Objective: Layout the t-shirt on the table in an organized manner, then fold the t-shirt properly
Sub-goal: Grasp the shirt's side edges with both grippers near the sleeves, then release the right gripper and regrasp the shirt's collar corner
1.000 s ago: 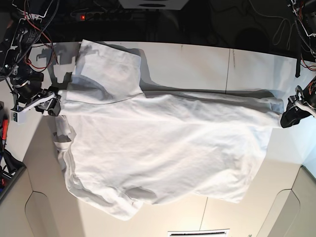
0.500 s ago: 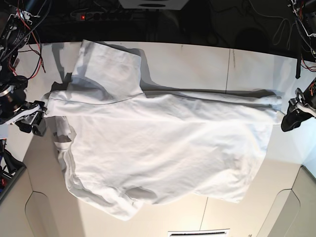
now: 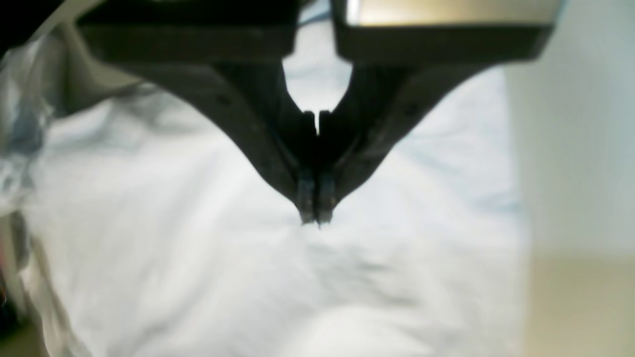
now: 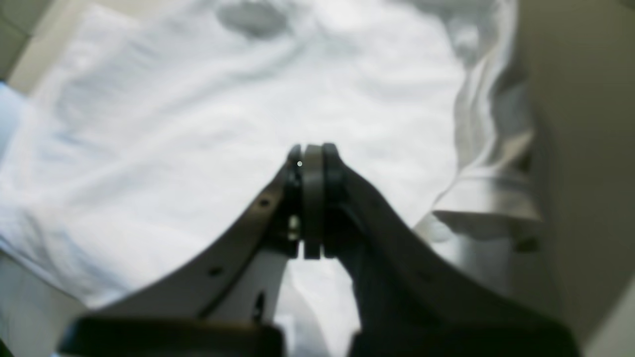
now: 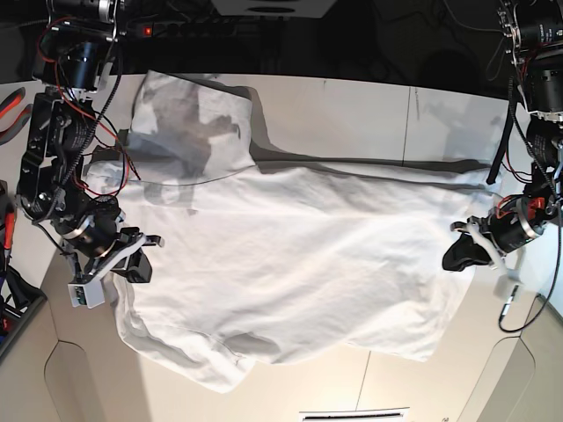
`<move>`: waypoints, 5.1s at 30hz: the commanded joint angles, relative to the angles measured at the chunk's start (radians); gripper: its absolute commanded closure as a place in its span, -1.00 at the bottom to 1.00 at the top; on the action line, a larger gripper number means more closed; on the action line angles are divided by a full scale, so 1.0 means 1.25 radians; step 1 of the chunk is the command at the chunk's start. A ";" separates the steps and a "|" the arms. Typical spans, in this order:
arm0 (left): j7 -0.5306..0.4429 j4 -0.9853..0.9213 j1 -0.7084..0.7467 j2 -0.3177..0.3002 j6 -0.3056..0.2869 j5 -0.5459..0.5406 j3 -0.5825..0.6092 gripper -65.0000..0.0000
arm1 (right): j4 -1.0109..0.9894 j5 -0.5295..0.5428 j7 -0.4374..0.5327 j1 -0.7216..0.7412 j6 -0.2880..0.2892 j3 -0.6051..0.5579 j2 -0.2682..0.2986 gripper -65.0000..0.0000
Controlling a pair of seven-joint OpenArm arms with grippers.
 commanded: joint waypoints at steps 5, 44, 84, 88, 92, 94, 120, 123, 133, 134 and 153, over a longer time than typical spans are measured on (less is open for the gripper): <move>-0.128 -0.027 -0.026 -0.016 0.137 0.151 0.095 1.00 | -0.144 -0.030 0.043 0.070 -0.040 -0.002 0.008 1.00; -0.288 -0.295 -0.042 -0.009 0.201 0.289 0.132 1.00 | -0.456 -0.219 0.311 0.123 -0.147 -0.005 0.060 1.00; -0.282 -0.295 -0.042 -0.003 0.201 0.306 0.132 1.00 | -0.119 0.109 -0.138 0.032 -0.074 0.053 0.071 1.00; -0.282 -0.295 -0.042 -0.003 0.201 0.306 0.132 1.00 | -0.119 0.011 -0.058 -0.045 -0.104 0.053 0.082 1.00; -0.282 -0.295 -0.042 -0.003 0.201 0.306 0.132 1.00 | -0.119 -0.051 -0.007 -0.095 -0.138 0.053 0.110 1.00; -0.282 -0.295 -0.042 -0.003 0.201 0.306 0.132 1.00 | -0.120 -0.070 -0.006 -0.105 -0.145 0.054 0.129 1.00; -0.200 -0.111 -0.042 -0.003 0.059 0.126 -0.040 0.52 | 0.149 -0.026 -0.047 -0.157 -0.179 0.060 0.223 1.00; -0.143 -0.064 -0.041 -0.003 0.054 0.075 -0.091 0.11 | 0.247 -0.001 -0.092 -0.191 -0.179 0.061 0.210 1.00; -0.027 -0.043 -0.013 -0.003 -0.002 0.001 -0.176 0.11 | 0.475 0.156 -0.157 -0.471 -0.056 0.061 0.045 1.00; -0.007 -0.043 -0.010 -0.002 -0.010 -0.006 -0.175 0.11 | 0.477 0.156 -0.157 -0.495 -0.056 0.062 0.031 1.00; -0.007 -0.043 0.003 -0.002 -0.013 -0.068 -0.173 0.11 | 0.141 0.256 -0.075 -0.513 -0.078 0.119 -0.031 0.14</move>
